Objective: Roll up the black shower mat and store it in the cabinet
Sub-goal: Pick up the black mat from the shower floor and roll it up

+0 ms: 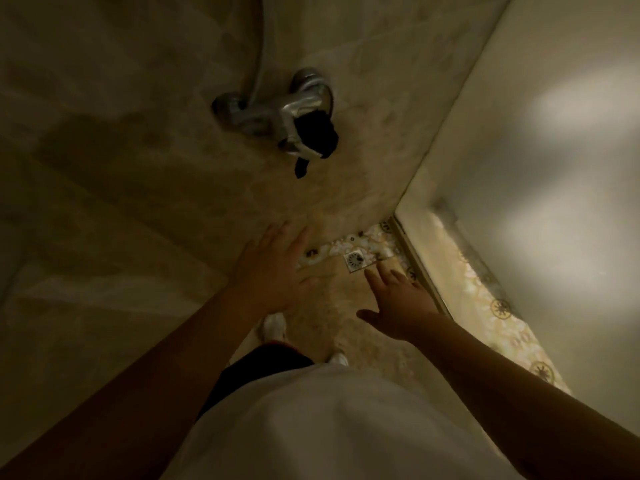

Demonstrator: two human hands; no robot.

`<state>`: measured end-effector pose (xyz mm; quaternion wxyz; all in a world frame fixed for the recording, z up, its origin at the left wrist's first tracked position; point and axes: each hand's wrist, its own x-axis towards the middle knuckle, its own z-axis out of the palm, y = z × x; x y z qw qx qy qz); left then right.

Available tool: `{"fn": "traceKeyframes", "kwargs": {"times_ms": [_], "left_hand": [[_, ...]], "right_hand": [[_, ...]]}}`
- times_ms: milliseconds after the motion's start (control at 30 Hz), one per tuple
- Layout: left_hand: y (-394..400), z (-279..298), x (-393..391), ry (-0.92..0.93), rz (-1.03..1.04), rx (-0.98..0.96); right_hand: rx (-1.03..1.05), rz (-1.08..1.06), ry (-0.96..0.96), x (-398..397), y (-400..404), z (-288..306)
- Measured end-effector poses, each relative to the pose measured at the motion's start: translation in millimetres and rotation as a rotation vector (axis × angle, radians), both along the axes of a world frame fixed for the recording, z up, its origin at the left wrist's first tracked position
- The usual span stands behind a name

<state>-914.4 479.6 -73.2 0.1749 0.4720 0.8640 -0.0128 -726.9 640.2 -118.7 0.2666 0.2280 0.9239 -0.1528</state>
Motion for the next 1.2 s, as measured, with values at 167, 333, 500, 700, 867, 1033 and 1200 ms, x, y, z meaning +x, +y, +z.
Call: {"fn": "traceKeyframes", "kwargs": {"times_ms": [167,333,500,700,867,1033,1200], "left_hand": [[79.3,0.0,-10.5,-0.016,-0.270,0.017],[154.4,-8.2,-18.6,-0.054,-0.575,0.020],[209.5,-4.8,-9.3,-0.028,-0.890,-0.016],[240.2,-14.2,23.0,-0.059,-1.189,-0.128],[248.0,-16.3,79.9,-0.039,-1.383,-0.180],[241.2,-12.2,143.1,0.002,-1.556,-0.192],[221.3,-14.3,203.6,0.020,-1.722,-0.162]], "right_hand": [[-0.009,-0.231,-0.017,12.3,19.8,-0.6],[-0.028,-0.528,-0.074,23.7,20.8,-3.2],[-0.086,-0.845,-0.106,32.1,7.9,-0.2],[-0.161,-1.199,-0.081,56.6,-33.3,-1.5],[-0.162,-1.456,-0.052,81.9,-76.4,-5.8],[-0.186,-1.651,-0.067,115.2,-126.2,-12.8],[-0.197,-1.778,-0.074,145.3,-168.1,-16.1]]}}
